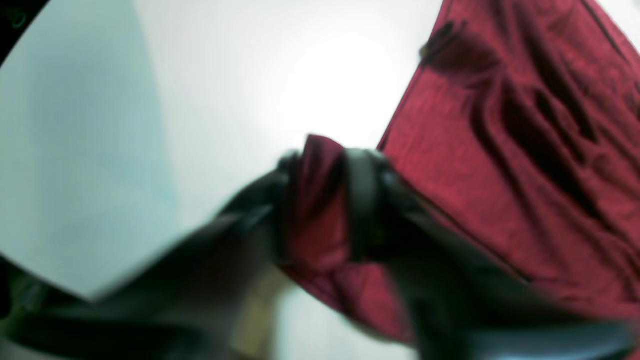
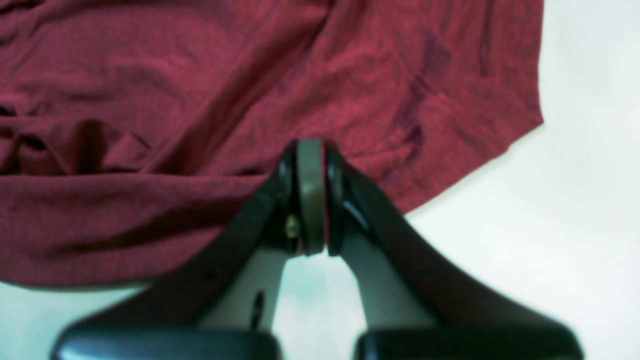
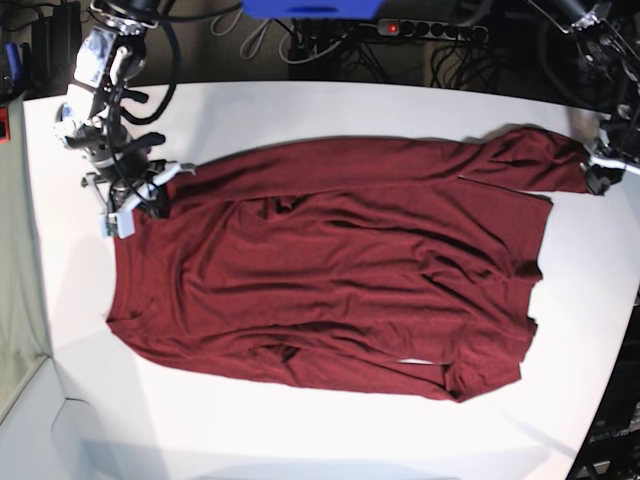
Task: Layout the t-shirt on the table in an organized manner, then fold the t-shirt properly
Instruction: 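Release the sleeve and regrasp the shirt edge with the left gripper, then pull the shirt edges with both grippers toward the hem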
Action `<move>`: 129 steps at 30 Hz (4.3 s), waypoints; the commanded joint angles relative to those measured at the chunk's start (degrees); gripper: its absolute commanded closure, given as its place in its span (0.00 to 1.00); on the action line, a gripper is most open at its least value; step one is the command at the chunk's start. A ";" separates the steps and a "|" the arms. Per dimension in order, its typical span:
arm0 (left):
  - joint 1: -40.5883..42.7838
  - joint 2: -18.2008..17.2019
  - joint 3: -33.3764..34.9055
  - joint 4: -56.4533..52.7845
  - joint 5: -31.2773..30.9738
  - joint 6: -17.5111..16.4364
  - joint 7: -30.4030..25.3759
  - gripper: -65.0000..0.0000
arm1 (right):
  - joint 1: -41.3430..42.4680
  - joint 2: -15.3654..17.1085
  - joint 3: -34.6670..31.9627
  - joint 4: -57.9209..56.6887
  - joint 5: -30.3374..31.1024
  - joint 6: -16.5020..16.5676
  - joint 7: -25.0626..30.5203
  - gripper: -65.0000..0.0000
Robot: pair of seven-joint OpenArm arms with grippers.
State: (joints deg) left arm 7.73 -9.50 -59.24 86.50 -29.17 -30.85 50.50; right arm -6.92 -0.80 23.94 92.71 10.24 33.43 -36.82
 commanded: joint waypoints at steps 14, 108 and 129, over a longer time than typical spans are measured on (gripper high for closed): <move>-7.24 5.41 3.99 3.48 -7.10 0.13 -1.58 0.55 | 0.90 0.40 -6.41 -1.15 0.97 0.55 1.87 1.00; -26.50 4.35 25.53 -13.58 10.22 6.28 -12.92 0.55 | 27.80 14.38 -9.22 -28.49 0.71 0.55 6.88 1.00; -22.98 -1.36 25.62 -31.42 10.22 6.90 -20.21 0.55 | 43.45 19.04 -18.19 -69.37 0.62 0.20 33.35 1.00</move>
State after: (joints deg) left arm -14.15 -9.98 -33.65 54.70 -19.53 -24.25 29.47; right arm 34.72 17.39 5.61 22.72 10.57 33.41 -3.97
